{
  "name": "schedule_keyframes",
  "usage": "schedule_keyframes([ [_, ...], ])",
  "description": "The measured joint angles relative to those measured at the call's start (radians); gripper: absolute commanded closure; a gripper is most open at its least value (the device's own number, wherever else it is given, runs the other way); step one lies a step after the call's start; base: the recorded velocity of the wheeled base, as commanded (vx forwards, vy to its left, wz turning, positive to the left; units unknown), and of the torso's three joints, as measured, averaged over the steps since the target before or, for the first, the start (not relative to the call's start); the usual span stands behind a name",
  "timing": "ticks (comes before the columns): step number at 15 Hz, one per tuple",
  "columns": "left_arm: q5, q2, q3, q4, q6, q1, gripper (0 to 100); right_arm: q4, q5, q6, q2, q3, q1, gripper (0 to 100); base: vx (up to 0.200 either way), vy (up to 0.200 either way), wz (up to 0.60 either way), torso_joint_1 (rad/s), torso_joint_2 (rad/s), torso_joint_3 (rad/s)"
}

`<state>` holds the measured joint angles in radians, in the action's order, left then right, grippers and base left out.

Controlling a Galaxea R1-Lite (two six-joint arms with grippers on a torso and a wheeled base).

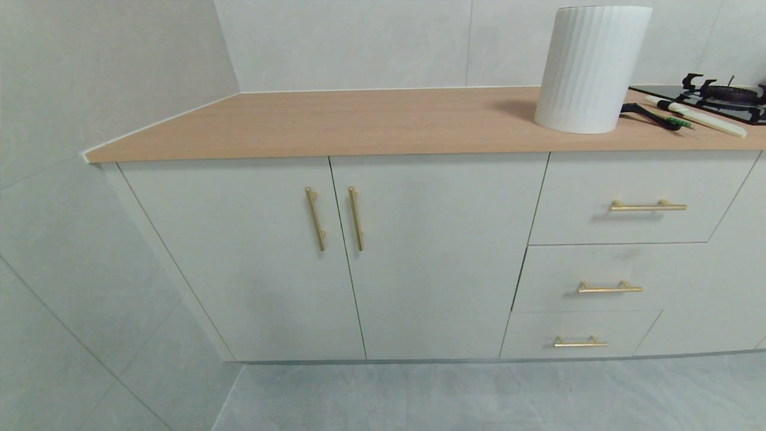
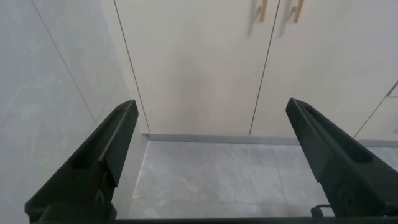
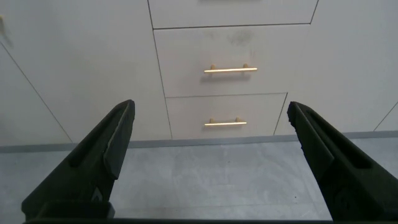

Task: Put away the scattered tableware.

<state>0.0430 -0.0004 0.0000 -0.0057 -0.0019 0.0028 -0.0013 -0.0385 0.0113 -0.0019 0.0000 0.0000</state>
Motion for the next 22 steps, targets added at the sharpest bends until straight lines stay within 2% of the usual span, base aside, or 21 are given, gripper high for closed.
schedule_keyframes([
  [11, -0.001, 0.0, 0.0, 0.0, 0.0, 0.0, 0, 0.0, 0.0, 0.0, 0.0, 0.0, 0.0, 0, 0.0, -0.2, 0.0, 0.002, 0.0, 0.002],
  [18, 0.0, 0.0, 0.0, 0.0, -0.004, 0.0, 0, 0.0, 0.0, 0.001, 0.001, 0.0, 0.0, 0, 0.0, 0.0, 0.0, 0.0, 0.0, 0.0],
  [22, 0.0, 0.0, 0.0, 0.0, -0.004, 0.0, 0, 0.0, 0.0, 0.001, 0.001, 0.0, 0.0, 0, 0.2, 0.0, 0.0, 0.005, 0.0, 0.002],
])
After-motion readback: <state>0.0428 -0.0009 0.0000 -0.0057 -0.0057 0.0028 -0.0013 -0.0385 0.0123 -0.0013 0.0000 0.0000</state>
